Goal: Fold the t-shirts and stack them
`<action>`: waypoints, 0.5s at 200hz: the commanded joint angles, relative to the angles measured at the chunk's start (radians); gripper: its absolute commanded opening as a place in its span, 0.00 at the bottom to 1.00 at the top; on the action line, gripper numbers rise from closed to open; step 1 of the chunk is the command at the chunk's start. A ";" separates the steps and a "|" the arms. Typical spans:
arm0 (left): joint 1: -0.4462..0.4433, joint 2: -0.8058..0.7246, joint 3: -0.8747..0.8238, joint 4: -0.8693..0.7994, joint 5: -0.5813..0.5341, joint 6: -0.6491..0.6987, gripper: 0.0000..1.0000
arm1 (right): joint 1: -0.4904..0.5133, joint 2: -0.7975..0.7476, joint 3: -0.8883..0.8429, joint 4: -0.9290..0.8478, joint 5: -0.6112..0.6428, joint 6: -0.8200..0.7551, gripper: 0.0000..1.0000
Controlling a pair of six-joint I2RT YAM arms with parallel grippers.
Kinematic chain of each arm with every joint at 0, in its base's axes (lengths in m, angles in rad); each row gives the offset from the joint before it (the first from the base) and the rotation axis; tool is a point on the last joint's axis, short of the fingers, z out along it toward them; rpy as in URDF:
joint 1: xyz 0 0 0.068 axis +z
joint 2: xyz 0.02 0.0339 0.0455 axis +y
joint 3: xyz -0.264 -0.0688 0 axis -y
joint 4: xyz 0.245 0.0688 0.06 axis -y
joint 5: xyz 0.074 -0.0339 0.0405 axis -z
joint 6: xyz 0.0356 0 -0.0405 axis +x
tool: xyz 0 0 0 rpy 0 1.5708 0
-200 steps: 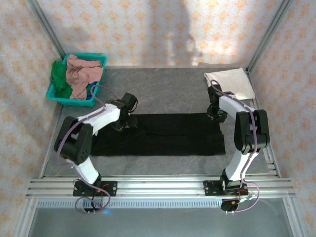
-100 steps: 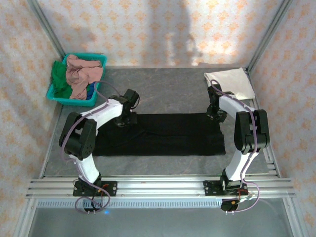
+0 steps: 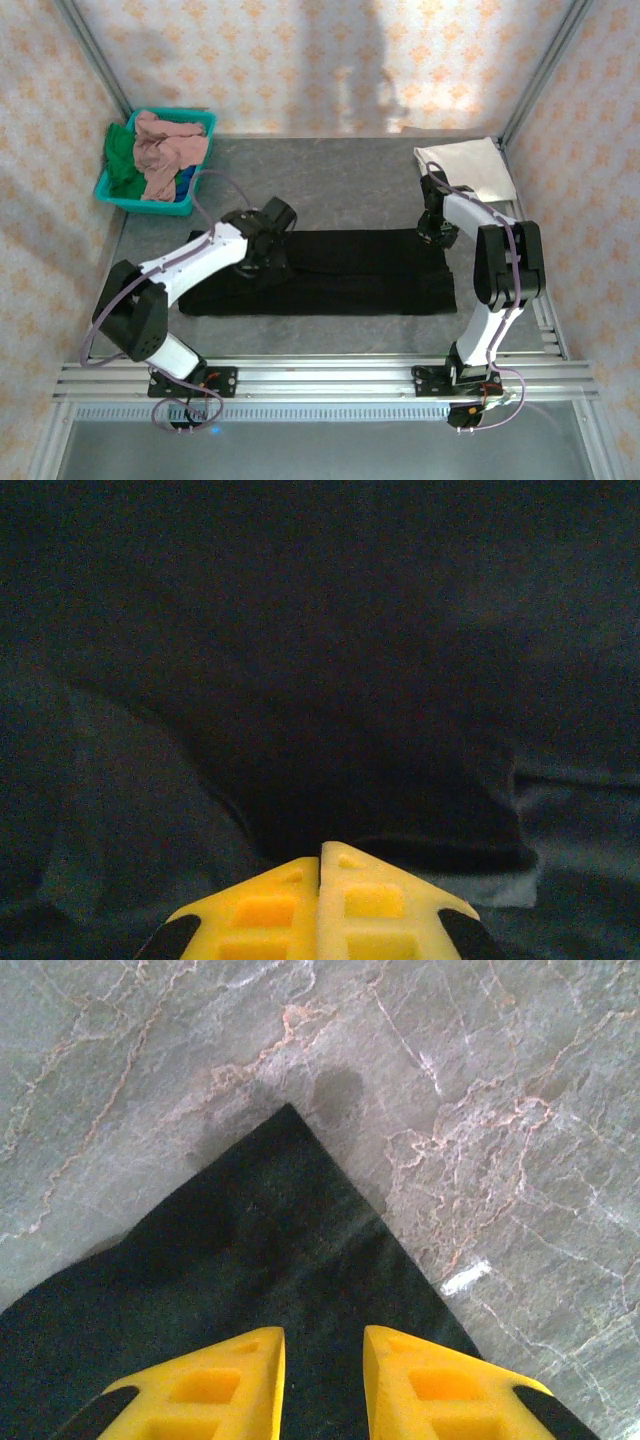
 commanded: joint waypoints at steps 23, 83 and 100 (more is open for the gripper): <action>-0.149 -0.119 -0.146 0.017 -0.027 -0.271 0.00 | 0.002 -0.076 -0.017 -0.024 -0.051 -0.005 0.28; -0.248 -0.262 -0.268 0.077 0.024 -0.353 0.46 | 0.165 -0.126 0.026 0.002 -0.097 0.025 0.32; -0.238 -0.319 -0.276 0.079 -0.006 -0.333 0.58 | 0.235 -0.097 0.045 0.036 -0.116 0.034 0.33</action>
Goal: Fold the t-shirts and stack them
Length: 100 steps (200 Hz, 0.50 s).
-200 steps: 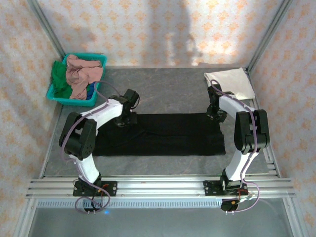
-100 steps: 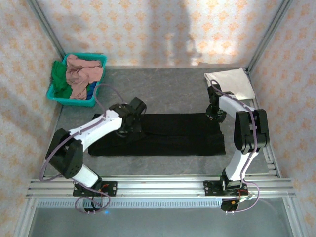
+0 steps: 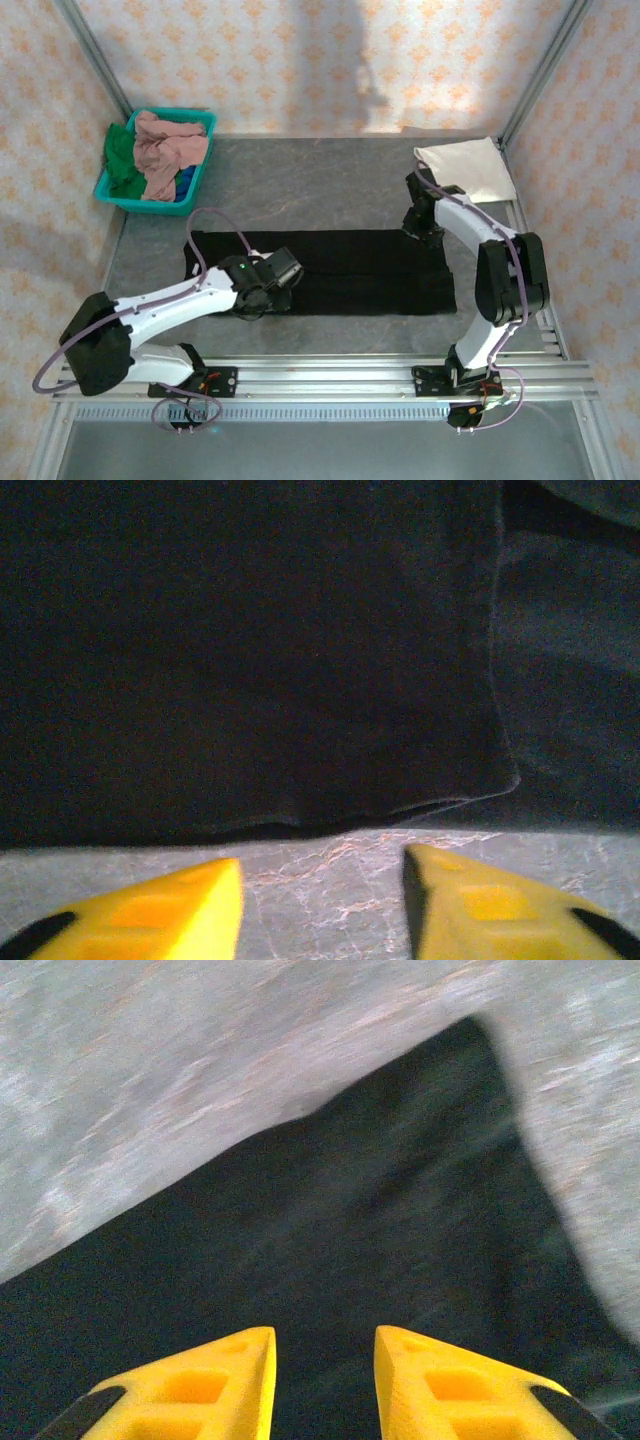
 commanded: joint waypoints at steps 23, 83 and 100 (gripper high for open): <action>0.088 -0.105 0.026 -0.027 -0.059 0.041 0.62 | 0.118 0.060 0.080 0.013 -0.017 0.030 0.33; 0.300 0.005 0.092 0.003 -0.074 0.223 0.71 | 0.122 0.110 0.060 0.026 0.032 0.014 0.32; 0.374 0.146 0.139 0.029 -0.072 0.271 0.71 | 0.105 0.128 0.064 0.013 0.048 0.008 0.31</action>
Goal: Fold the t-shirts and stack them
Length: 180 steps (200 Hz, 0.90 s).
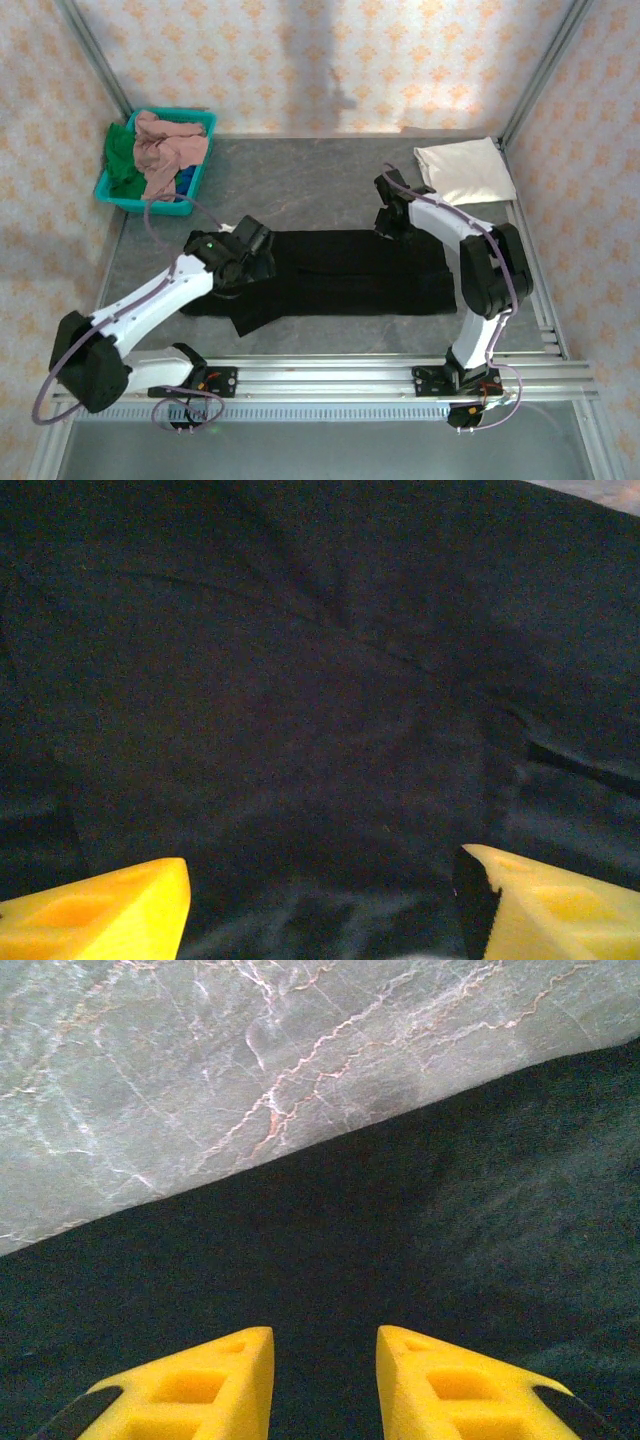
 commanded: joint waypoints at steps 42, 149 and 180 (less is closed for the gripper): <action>0.206 0.424 0.197 0.070 -0.032 0.176 0.68 | -0.111 0.082 -0.021 0.000 0.064 -0.010 0.31; 0.380 0.467 0.206 0.049 0.019 0.212 0.64 | -0.284 0.119 0.004 -0.014 0.085 -0.051 0.30; 0.373 0.496 0.243 0.100 0.090 0.214 0.64 | -0.283 0.071 0.003 -0.019 0.084 -0.044 0.30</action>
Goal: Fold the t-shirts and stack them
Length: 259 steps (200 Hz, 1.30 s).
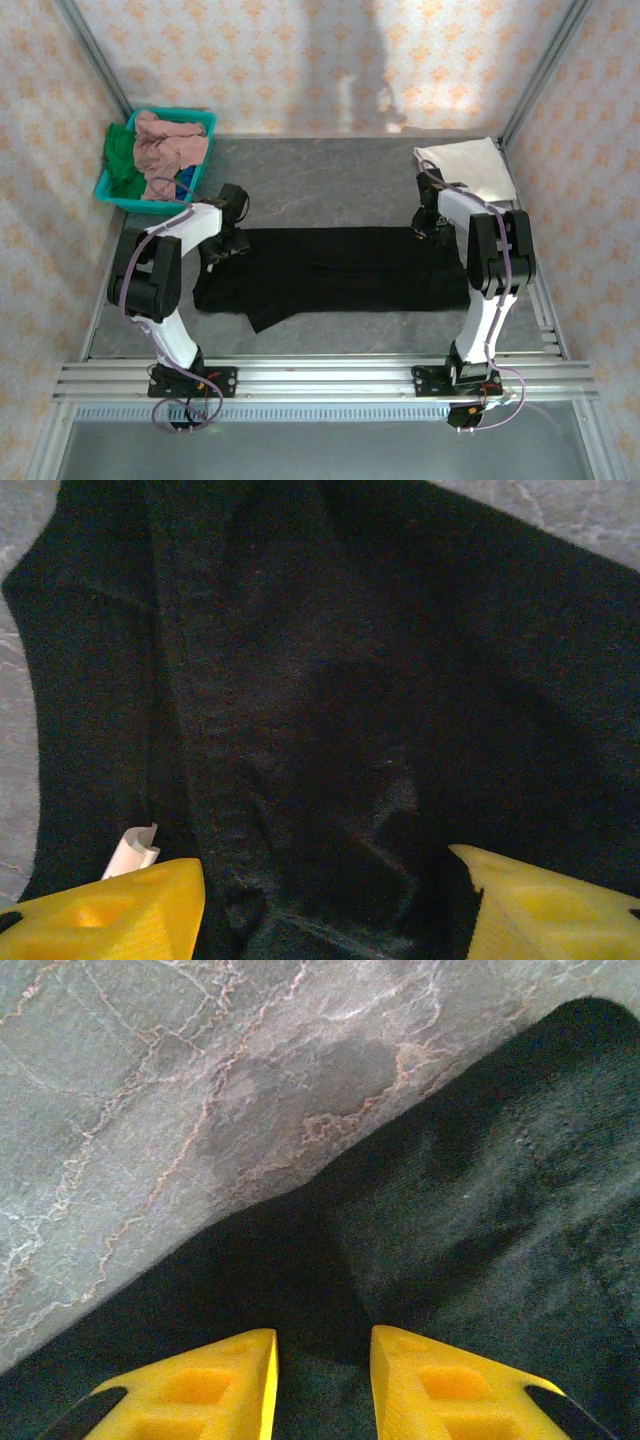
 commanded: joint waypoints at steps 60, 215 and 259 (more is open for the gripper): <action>-0.015 0.350 0.373 0.006 0.103 0.025 0.55 | 0.096 -0.136 -0.071 -0.041 0.077 0.033 0.32; -0.102 0.569 1.112 -0.073 0.201 0.092 0.78 | 0.356 -0.101 -0.179 -0.014 0.085 0.041 0.33; -0.149 0.414 0.705 0.041 0.182 0.011 0.67 | 0.385 -0.063 -0.145 -0.015 0.029 0.080 0.32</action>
